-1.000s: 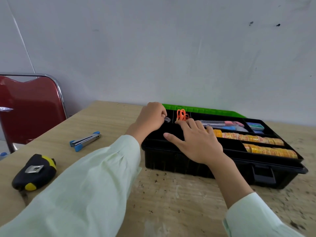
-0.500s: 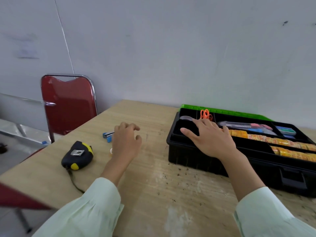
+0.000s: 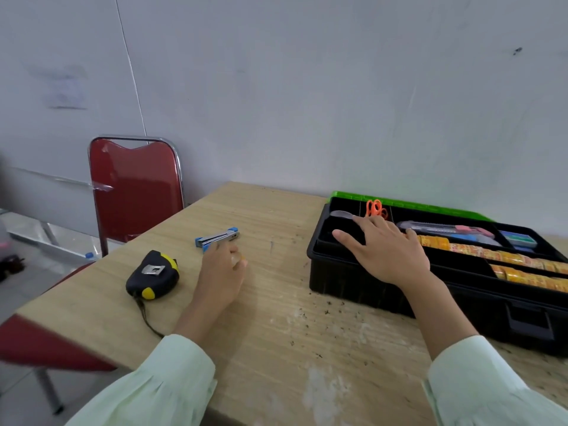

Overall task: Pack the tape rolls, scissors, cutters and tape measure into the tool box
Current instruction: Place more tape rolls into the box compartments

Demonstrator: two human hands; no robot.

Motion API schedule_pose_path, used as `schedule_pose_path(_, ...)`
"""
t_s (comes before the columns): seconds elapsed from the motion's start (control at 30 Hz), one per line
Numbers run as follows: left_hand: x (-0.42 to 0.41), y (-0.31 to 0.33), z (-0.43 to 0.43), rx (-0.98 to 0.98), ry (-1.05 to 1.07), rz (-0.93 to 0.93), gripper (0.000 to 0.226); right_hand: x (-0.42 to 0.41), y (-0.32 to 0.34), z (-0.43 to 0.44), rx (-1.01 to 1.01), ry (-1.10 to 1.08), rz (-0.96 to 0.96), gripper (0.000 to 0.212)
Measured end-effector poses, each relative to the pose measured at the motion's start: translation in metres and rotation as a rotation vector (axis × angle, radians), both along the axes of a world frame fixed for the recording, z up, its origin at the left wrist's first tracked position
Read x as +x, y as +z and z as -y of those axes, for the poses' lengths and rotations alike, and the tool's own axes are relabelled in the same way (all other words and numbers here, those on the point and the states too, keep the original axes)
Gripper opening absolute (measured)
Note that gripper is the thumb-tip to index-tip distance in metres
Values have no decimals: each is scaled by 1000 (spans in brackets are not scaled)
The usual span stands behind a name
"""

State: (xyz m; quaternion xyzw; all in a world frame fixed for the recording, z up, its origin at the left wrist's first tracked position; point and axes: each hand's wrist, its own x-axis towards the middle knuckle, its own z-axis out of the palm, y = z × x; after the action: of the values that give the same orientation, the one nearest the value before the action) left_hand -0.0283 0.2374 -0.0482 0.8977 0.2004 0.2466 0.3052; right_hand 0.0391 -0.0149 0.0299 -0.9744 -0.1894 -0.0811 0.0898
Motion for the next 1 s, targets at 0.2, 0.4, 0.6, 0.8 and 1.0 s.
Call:
schedule_pose_path(0.2, 2, 36, 59, -86, -219, 403, 20, -4, 3, 7, 543, 89, 113, 38)
schedule_pose_path(0.4, 11, 71, 125, -70, -436, 575, 38, -19, 16, 25, 982, 160, -54, 20)
schedule_pose_path(0.6, 29, 82, 182, -126, -625, 589, 39, -25, 26, 64, 1115, 128, -54, 17)
schedule_pose_path(0.8, 38, 86, 233, -157, -780, 565, 32, -33, 33, 115, 1117, -1, -7, 20)
schedule_pose_path(1.0, 49, 79, 267, -2, -766, 430, 35, -36, 33, 173, 1099, -243, 168, 17)
